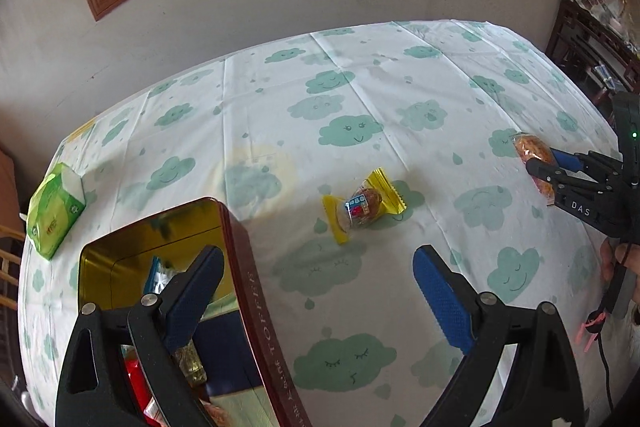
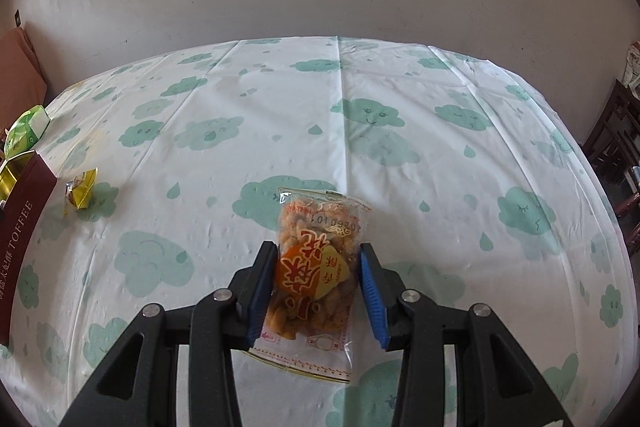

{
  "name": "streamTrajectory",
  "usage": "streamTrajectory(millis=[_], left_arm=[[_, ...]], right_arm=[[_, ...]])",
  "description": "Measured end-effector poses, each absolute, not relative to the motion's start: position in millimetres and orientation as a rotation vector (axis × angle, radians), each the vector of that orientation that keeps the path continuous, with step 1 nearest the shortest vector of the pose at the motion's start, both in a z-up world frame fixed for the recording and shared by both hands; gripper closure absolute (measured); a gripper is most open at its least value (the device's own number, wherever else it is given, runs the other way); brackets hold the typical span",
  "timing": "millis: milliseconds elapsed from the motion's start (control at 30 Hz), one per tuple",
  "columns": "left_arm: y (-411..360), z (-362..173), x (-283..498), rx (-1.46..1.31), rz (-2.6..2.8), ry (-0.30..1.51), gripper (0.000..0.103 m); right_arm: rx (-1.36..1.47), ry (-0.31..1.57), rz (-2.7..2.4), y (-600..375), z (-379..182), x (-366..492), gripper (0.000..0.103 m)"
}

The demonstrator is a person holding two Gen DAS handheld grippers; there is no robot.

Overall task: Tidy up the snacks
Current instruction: 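Grasp the yellow-wrapped candy with the left tool while the right tool holds the crackers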

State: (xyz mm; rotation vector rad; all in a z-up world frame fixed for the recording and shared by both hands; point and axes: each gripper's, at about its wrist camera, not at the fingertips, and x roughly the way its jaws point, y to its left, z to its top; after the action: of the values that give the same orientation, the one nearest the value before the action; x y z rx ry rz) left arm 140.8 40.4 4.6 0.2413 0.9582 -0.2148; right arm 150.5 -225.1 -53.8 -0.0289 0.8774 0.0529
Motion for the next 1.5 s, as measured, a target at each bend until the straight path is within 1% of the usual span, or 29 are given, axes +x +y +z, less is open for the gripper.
streamTrajectory(millis=[100, 167, 233, 300, 333, 700, 767, 867, 900, 1033, 1500], left_arm=[[35, -3, 152, 0.271, -0.248, 0.982, 0.013], [32, -10, 160, 0.294, -0.257, 1.001, 0.022], [29, -17, 167, 0.309, -0.276, 1.020, 0.034], [27, -22, 174, 0.312, -0.293, 1.038, 0.043], [26, -24, 176, 0.310, -0.296, 1.043, 0.046], [8, -37, 202, 0.320, -0.361, 1.090, 0.046], [5, -40, 205, 0.312, -0.364, 1.098, 0.047], [2, -45, 207, 0.277, -0.370, 1.129, 0.057], [1, -47, 208, 0.270, -0.374, 1.138, 0.063], [3, -45, 207, 0.236, -0.378, 1.143, 0.080], [13, -29, 182, 0.173, -0.344, 1.132, 0.082]], right_arm=[[-0.022, 0.878, 0.056, -226, -54, 150, 0.061], [-0.019, 0.878, 0.057, -226, -54, 150, 0.061], [-0.020, 0.878, 0.057, -226, -54, 150, 0.060], [-0.018, 0.878, 0.058, -226, -54, 151, 0.060], [-0.017, 0.878, 0.058, -226, -54, 151, 0.060], [-0.008, 0.877, 0.061, -226, -54, 150, 0.060], [-0.008, 0.877, 0.061, -226, -54, 150, 0.060], [-0.007, 0.877, 0.061, -226, -54, 150, 0.060], [-0.007, 0.877, 0.061, -226, -54, 150, 0.060], [-0.008, 0.877, 0.061, -226, -54, 150, 0.060], [-0.016, 0.878, 0.058, -225, -54, 150, 0.060]])
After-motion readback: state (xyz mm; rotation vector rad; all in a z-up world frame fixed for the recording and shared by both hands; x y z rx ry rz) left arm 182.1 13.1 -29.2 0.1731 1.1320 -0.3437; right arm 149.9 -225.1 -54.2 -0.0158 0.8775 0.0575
